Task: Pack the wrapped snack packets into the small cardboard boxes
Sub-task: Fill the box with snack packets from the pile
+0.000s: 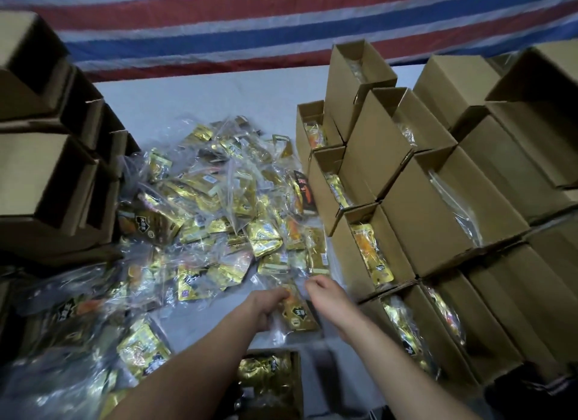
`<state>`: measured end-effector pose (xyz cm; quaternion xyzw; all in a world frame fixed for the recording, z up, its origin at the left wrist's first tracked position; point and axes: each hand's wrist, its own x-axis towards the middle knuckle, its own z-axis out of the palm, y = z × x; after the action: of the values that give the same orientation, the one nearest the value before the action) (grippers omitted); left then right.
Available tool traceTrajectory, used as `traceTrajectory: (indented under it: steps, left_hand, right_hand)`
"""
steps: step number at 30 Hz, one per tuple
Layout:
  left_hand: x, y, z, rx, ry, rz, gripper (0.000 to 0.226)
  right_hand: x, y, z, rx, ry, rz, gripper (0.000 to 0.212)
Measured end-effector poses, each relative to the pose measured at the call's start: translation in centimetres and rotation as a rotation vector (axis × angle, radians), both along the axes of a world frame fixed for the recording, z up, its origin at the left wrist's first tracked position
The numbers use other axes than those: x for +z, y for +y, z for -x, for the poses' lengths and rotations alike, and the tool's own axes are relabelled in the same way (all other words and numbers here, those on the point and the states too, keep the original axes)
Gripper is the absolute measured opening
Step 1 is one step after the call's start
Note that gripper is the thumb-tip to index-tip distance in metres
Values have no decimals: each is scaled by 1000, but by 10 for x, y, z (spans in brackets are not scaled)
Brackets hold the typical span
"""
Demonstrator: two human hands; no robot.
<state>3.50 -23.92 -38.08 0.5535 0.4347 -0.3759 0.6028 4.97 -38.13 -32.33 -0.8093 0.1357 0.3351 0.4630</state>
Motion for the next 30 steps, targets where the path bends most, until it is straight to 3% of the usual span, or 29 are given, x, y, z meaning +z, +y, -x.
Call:
traceTrajectory:
  steps: [2,6,9,11,14,16,18,21,25,30]
  left_hand:
    - [22,5,6,107,-62,46,9]
    - [73,26,32,135,-327,-129,3]
    - [121,45,48,75,-599,-290,12]
    - [152,58,54,83,-712,-370,18]
    - [184,80,62,95,-822,-309,20]
    - [195,92,69,75,-833,-243,32]
    - [198,97,75,107,-857,-209,35]
    - [193,100,81,119,-914,-269,31]
    - [165,121,102,124,-921,-300,22]
    - [79,137,152,-394,-596,-472,44]
  right_hand:
    - [12,7,-9,23,-34,34,20]
    - [51,35,-17,160,81,46,61]
    - [79,66,-7,307,136,-96,60]
    - [92,85,0,254,100,-245,65]
    - [111,100,3,200,65,-488,59]
    - [122,103,2,242,91,-628,43]
    - [126,105,4,220,113,-728,42]
    - [122,109,11,185,10,-710,58]
    - [120,96,11,153,40,-710,45]
    - [120,65,12,539,160,-740,74]
